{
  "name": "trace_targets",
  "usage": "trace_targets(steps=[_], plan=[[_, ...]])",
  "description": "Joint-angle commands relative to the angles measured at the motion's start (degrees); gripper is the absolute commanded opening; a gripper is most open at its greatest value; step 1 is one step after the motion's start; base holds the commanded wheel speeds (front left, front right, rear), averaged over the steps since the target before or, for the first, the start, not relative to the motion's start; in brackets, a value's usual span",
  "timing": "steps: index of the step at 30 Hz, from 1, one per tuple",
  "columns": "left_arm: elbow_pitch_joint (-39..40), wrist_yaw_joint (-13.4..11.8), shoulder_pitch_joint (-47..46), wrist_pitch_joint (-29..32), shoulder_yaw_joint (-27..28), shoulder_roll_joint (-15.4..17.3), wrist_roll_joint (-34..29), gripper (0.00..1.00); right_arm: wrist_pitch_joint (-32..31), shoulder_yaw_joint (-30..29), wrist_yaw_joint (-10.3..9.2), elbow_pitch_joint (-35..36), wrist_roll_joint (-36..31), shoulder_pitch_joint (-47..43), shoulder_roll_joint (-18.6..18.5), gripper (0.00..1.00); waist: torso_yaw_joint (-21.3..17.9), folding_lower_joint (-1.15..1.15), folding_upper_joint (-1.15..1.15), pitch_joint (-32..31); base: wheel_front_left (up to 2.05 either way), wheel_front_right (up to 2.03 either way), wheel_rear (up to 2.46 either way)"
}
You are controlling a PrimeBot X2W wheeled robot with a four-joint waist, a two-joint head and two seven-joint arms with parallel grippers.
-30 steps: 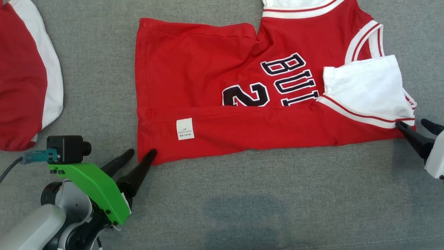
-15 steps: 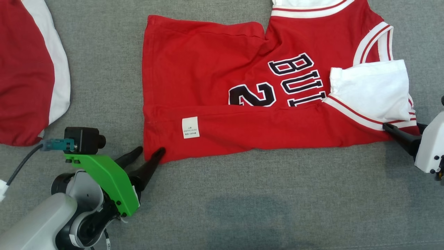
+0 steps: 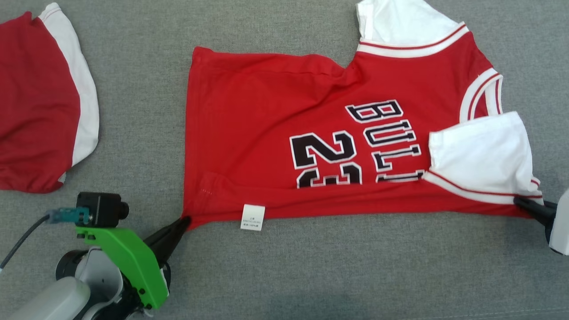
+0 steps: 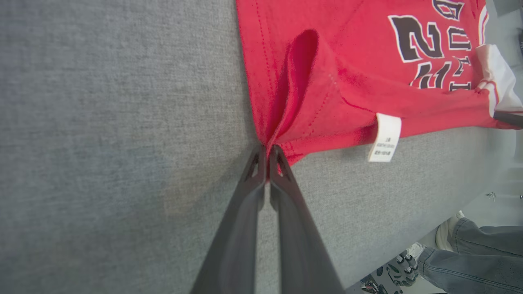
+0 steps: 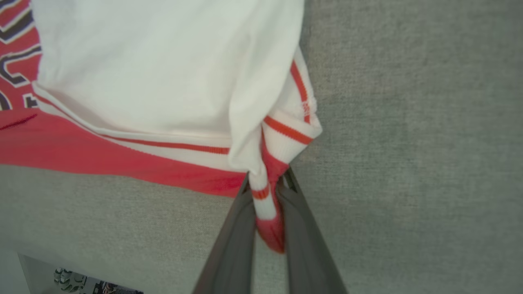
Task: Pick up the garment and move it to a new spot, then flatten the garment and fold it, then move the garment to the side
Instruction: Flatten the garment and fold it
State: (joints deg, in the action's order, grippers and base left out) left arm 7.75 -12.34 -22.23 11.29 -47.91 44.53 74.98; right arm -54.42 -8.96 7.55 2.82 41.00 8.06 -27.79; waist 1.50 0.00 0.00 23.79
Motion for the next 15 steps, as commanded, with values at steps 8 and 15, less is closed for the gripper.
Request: trace_targets(steps=[8, 15], plan=[[9.7, -3.0, 11.4, -4.8, 0.6, 5.3, 2.6, 0.00, -4.1, -6.9, -0.12, 8.9, 2.5, -13.7, 2.2, 0.00, -0.3, 0.00, 0.00, -1.9, 0.00, 0.00, 0.00], [10.7, -4.3, 12.9, -6.8, 0.5, 4.1, 2.0, 0.42, -3.9, -9.1, -0.11, 12.4, 0.7, -16.4, 3.4, 1.00, -0.8, 0.00, 0.00, -0.2, 0.00, 0.00, 0.00]])
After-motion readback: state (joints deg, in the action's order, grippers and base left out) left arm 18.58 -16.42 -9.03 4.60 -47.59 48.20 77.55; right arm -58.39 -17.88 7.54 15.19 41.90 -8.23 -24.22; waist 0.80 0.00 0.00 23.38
